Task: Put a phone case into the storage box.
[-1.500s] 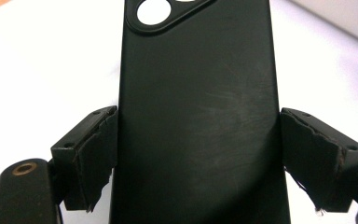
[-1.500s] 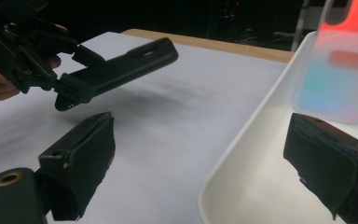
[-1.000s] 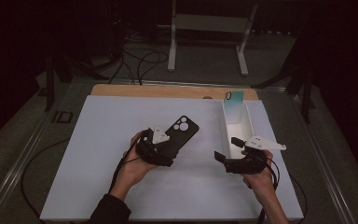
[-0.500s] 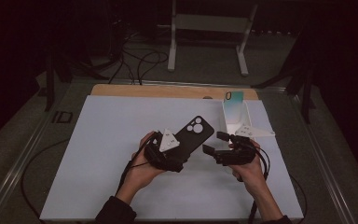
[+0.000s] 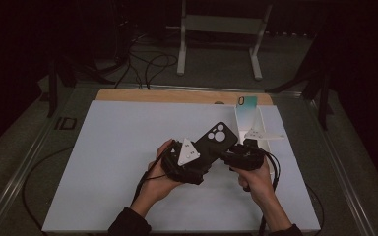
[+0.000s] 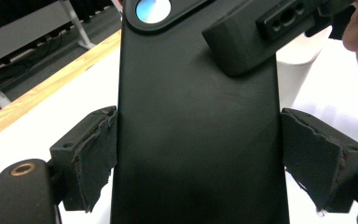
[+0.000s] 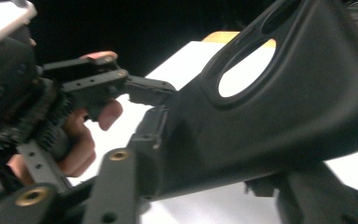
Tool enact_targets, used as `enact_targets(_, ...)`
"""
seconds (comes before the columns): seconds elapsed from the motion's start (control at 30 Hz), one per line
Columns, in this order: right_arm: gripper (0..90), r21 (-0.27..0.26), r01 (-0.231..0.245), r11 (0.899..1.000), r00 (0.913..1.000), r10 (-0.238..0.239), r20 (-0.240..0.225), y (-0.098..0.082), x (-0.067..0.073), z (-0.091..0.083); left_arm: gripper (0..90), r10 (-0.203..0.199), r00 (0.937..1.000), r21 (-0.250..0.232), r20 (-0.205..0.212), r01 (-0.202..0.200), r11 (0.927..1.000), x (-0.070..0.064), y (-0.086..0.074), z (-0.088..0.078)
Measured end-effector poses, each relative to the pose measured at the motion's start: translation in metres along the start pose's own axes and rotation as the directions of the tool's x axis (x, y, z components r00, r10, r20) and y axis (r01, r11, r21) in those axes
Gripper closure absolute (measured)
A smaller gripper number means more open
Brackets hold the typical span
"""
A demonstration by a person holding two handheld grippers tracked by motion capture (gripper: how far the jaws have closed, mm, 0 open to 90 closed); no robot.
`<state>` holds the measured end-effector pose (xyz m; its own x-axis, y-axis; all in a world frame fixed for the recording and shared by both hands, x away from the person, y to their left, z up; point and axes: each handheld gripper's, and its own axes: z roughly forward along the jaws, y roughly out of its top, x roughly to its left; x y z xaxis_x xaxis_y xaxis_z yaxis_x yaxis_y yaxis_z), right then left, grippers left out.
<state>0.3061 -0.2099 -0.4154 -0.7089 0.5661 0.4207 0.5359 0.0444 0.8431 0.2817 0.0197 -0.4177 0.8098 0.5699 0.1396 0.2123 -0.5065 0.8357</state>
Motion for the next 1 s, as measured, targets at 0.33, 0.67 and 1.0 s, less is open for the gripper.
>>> enact_targets(0.33, 81.0, -0.006, -0.026, 1.000, 0.9980, 0.025, -0.058, 0.000, 0.004, 0.003, 14.3, 0.006, 0.9999, 0.029, 0.014, -0.006, 0.9996, -0.003, -0.001, 0.005)
enact_targets(0.67, 86.1, 0.008, -0.009, 1.000, 0.9990, 0.009, -0.045, 0.002, 0.007, 0.005, 15.5, -0.039, 0.9988, 0.036, 0.029, 0.038, 0.9986, 0.003, -0.005, 0.005)
enact_targets(1.0, 85.9, 0.008, 0.014, 1.000, 0.9994, -0.014, -0.033, 0.004, 0.006, -0.001, 10.4, -0.088, 0.9894, 0.046, 0.116, 0.083, 0.9955, 0.012, -0.009, 0.001)
